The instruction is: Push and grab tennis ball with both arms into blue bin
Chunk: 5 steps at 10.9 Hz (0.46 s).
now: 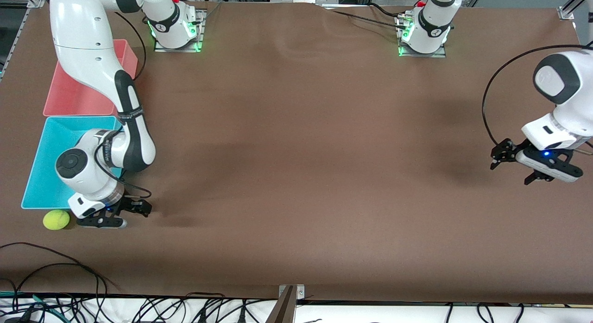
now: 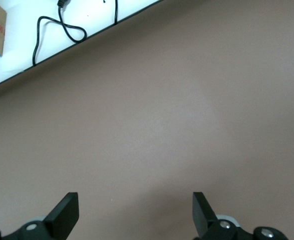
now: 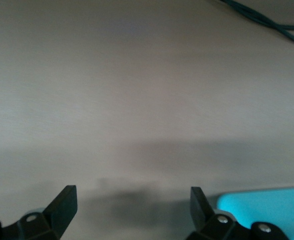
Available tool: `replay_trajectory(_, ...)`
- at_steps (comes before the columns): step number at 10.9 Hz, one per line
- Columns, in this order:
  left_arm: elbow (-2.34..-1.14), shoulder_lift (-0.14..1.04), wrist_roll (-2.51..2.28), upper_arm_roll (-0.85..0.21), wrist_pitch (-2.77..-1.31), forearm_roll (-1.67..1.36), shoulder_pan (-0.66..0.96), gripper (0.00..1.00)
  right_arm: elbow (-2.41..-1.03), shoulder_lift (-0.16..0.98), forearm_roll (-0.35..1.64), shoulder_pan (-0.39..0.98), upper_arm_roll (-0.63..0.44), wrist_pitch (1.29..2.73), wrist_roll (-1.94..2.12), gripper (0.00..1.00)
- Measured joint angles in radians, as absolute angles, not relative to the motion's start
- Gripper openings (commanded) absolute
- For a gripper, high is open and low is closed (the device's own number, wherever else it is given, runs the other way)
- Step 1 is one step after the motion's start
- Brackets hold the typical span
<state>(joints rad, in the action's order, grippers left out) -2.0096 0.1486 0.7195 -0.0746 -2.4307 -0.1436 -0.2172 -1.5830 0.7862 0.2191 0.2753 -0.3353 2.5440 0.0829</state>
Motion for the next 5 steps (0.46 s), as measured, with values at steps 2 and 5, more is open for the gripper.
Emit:
replay_trajectory(2, -2.01, 0.11, 0.663, -0.073, -2.396, -0.125, -0.222, 1.0, -1.582, 0.756, 0.219, 0.278, -0.371, 2.502, 0.083, 1.0)
replay_trajectory(5, -2.011, 0.07, 0.513, -0.075, -2.351, -0.034, -0.223, 1.0, -1.582, 0.698, 0.219, 0.281, -0.384, 2.489, 0.001, 1.0)
